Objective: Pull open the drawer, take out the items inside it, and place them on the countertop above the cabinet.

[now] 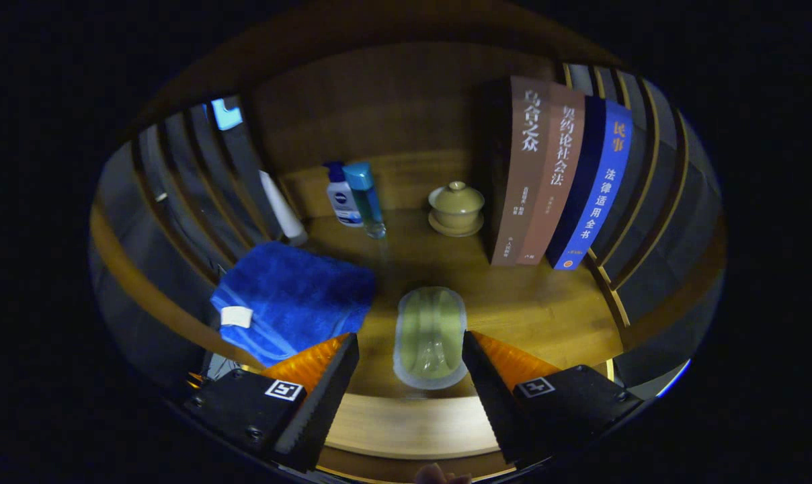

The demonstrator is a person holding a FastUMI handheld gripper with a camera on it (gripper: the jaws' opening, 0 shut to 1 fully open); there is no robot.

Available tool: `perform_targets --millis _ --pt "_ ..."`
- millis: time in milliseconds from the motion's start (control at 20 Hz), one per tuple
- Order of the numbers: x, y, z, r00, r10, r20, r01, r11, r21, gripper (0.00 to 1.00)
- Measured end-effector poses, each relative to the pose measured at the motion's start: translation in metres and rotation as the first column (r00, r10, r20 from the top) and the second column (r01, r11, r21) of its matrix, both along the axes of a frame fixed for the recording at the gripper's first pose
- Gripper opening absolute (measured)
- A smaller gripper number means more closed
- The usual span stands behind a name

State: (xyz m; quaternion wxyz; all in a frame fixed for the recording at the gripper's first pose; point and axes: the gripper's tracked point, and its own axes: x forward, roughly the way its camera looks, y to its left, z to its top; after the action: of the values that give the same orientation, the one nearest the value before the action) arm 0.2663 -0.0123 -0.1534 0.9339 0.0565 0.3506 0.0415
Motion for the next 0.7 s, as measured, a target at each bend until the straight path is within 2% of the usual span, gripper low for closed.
perform_targets --millis 150,250,550,700 --pt "-0.033 0.008 0.038 0.986 0.017 0.164 -0.022 0.999 0.027 0.99" --pt "-0.057 0.011 0.059 0.958 0.012 0.285 -0.023 0.999 0.038 0.99" --pt "-0.13 0.014 0.096 0.83 -0.007 0.557 -0.035 0.997 0.065 1.0" --pt "-0.165 0.007 0.093 0.779 -0.002 0.627 0.007 1.0 -0.005 0.99"
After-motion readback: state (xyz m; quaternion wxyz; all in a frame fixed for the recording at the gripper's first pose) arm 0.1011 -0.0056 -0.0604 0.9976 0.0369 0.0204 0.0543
